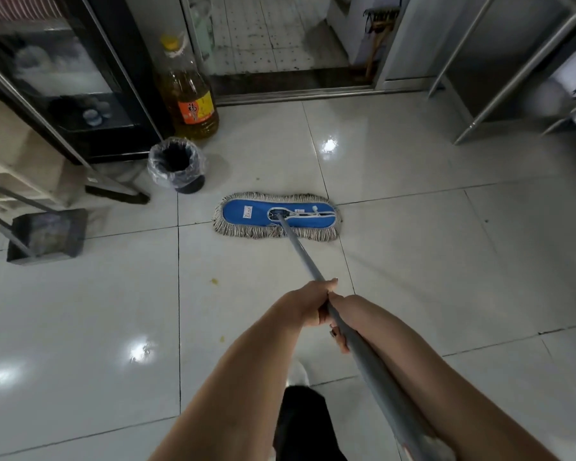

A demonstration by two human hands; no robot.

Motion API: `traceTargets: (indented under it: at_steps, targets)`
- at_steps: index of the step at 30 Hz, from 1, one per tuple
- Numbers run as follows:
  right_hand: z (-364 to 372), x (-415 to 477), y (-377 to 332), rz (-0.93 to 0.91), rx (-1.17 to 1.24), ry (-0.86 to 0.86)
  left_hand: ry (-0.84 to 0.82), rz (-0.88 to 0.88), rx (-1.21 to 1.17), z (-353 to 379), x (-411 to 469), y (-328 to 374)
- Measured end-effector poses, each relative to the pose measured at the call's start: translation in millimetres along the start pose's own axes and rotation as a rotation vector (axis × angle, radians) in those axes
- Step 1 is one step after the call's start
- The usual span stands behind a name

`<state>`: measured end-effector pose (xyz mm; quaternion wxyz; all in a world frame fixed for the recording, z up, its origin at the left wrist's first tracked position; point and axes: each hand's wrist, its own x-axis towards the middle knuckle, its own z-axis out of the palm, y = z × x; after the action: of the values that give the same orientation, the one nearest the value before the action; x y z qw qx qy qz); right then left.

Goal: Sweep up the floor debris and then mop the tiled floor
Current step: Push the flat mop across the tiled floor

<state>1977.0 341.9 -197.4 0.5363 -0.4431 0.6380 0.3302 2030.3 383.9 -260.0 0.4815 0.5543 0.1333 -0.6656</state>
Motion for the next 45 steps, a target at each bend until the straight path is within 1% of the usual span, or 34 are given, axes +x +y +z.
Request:
traceTargets:
  at_steps: [2,3,5,7,8,11,13,16,21,25,28,32,36,41,45]
  targets:
    - [-4.9,1.5,-31.9,-0.057,0.012,-0.006,-0.002,0.004,0.002,-9.8,8.2,33.9]
    - [-7.6,5.2,-50.6,-0.111,0.010,-0.006,-0.003,0.003,-0.006,-16.6,12.5,53.6]
    - [-14.1,5.1,-87.4,-0.247,-0.012,-0.058,0.009,0.010,-0.017,-29.5,24.2,91.3]
    - [-15.4,4.3,-126.4,-0.280,-0.014,-0.073,0.025,0.007,-0.015,-41.8,36.5,129.6]
    - [-14.5,6.7,-147.6,-0.276,-0.042,-0.059,0.035,0.008,-0.016,-46.8,42.8,148.8]
    - [-9.7,12.3,-222.2,-0.062,-0.045,0.012,0.053,0.007,-0.013,-59.1,62.7,211.5]
    - [-8.0,16.4,-267.6,-0.003,-0.089,0.033,0.053,0.008,-0.023,-67.9,74.6,250.8]
    - [-6.5,22.8,-321.9,-0.022,-0.082,0.058,0.061,0.025,-0.036,-83.6,83.5,300.4]
    - [5.2,25.2,-384.3,-0.061,-0.087,0.050,0.076,0.037,-0.043,-108.4,85.7,358.9]
    - [9.9,19.4,-412.7,-0.140,-0.024,0.015,0.045,0.055,-0.003,-120.3,77.7,388.0]
    - [14.9,7.2,-418.0,-0.182,0.012,0.008,0.017,0.046,0.021,-128.0,69.1,396.3]
    - [39.2,-12.7,-414.9,-0.240,0.032,0.017,0.021,0.021,0.039,-147.3,58.3,394.0]
    - [77.6,-30.0,-415.0,-0.256,0.104,0.031,0.009,0.005,0.067,-181.3,44.5,395.8]
    - [126.2,-43.8,-407.3,-0.151,0.277,0.082,-0.058,-0.048,0.112,-222.2,18.9,395.2]
    - [179.2,-63.1,-401.5,-0.081,0.362,0.064,-0.091,-0.136,0.210,-263.0,-3.3,387.3]
